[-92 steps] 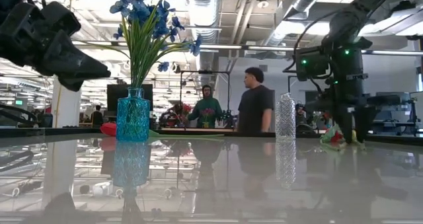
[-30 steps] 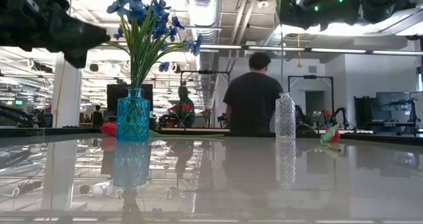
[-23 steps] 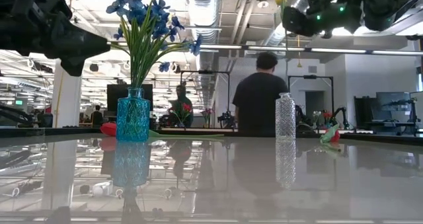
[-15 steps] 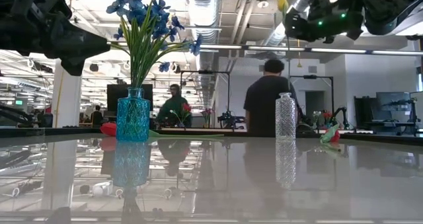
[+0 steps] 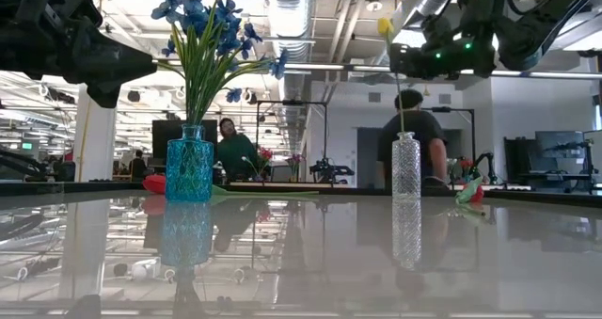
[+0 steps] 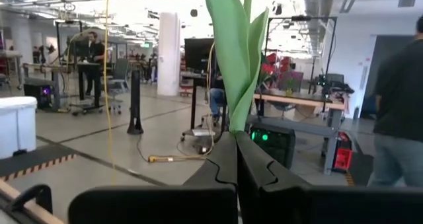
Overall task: Sort flowers into vase by color
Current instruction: Put the top yellow tulip flower into the transparent vase
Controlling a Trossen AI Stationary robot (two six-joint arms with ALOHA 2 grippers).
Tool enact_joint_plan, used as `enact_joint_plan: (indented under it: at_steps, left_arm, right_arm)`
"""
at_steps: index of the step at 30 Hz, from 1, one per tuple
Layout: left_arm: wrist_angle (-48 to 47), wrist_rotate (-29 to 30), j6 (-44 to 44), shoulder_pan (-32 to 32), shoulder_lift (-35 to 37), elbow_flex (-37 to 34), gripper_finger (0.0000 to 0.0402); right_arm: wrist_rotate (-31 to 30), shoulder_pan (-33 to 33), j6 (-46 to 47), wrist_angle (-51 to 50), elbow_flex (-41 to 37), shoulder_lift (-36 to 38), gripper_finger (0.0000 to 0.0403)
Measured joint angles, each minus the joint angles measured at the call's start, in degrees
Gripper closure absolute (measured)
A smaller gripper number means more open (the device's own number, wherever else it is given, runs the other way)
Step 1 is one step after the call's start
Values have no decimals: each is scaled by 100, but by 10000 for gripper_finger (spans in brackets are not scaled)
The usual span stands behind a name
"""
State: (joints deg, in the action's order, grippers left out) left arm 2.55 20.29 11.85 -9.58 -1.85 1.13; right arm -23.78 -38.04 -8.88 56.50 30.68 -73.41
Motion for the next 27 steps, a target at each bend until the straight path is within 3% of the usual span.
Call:
enact_joint_plan:
  at_steps: [8, 17, 27]
  left_arm:
    - [0, 0, -2, 0, 0, 0, 327]
    - [0, 1, -4, 0, 0, 0, 327]
    - [0, 1, -4, 0, 0, 0, 327]
  right_arm:
    - [-55, 374, -72, -456, 0, 14, 375]
    - [-1407, 988, -499, -1367, 2, 631, 361]
    - [-1521, 1104, 466, -3300, 11, 1121, 351]
